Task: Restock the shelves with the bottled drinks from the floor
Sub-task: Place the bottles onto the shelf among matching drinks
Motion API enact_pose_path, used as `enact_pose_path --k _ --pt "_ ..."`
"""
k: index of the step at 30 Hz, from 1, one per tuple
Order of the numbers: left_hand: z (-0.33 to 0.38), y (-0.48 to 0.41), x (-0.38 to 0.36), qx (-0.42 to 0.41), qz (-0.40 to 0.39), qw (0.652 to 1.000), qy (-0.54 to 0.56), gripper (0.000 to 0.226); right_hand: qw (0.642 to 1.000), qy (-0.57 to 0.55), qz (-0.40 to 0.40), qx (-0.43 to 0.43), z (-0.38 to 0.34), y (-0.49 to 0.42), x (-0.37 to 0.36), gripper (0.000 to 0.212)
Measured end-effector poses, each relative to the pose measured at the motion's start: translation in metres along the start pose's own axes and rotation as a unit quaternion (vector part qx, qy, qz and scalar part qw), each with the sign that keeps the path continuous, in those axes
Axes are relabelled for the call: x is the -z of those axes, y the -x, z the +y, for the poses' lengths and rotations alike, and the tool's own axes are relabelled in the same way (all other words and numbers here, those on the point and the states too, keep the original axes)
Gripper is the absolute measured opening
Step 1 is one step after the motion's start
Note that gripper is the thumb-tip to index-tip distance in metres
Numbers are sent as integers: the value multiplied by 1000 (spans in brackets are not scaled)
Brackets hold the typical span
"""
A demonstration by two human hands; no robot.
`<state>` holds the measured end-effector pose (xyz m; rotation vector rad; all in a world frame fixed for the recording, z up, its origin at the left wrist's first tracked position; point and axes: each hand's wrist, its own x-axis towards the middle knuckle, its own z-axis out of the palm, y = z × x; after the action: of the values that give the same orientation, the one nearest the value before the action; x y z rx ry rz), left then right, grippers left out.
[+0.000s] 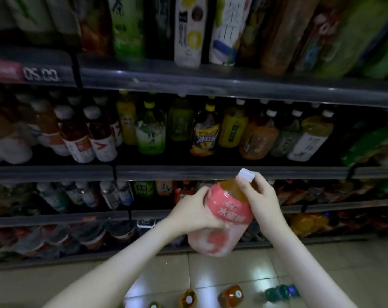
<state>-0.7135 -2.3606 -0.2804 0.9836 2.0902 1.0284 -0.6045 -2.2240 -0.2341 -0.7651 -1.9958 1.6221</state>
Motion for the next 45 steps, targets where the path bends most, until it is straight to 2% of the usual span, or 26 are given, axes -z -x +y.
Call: enact_pose_path --k 3,7,9,13,15,18,20,22,25,30,33,36,41,45 --pt "17 12 17 5 -22 999 31 87 999 -40 -5 -33 -22 1 -3 26" --pt "33 13 20 11 -25 999 43 87 995 -72 -36 -60 -33 -6 4 31" --pt "43 7 15 12 -20 999 36 88 997 -63 -21 -45 -30 -12 14 33" --pt "71 -18 -5 7 -18 999 33 85 999 -31 25 -23 -21 -29 45 54" --pt "84 -40 -20 1 -27 999 36 87 999 -13 42 6 -19 -40 69 41" --pt "110 -77 -45 -10 -84 995 60 88 997 13 59 47 -16 -59 113 14" --pt "133 -104 -60 -34 -112 991 62 78 993 44 66 84 -14 -73 147 9" --pt "151 -134 -75 -66 -84 994 15 72 990 59 74 105 -10 -90 181 9" --pt "168 -179 -97 -85 1 984 -154 90 988 71 81 112 1 -116 228 8" --pt "198 -226 -131 -129 92 943 -293 71 985 88 104 105 20 -149 280 8" --pt "213 -253 -150 -136 130 943 -275 56 984 85 131 88 32 -163 303 21" --pt "225 -284 -170 -127 155 937 -285 51 984 80 142 77 43 -171 320 24" --pt "235 -336 -193 -124 142 938 -292 74 983 70 157 63 54 -179 347 13" --pt "234 -357 -210 -122 163 913 -353 76 982 57 174 47 64 -181 363 16"
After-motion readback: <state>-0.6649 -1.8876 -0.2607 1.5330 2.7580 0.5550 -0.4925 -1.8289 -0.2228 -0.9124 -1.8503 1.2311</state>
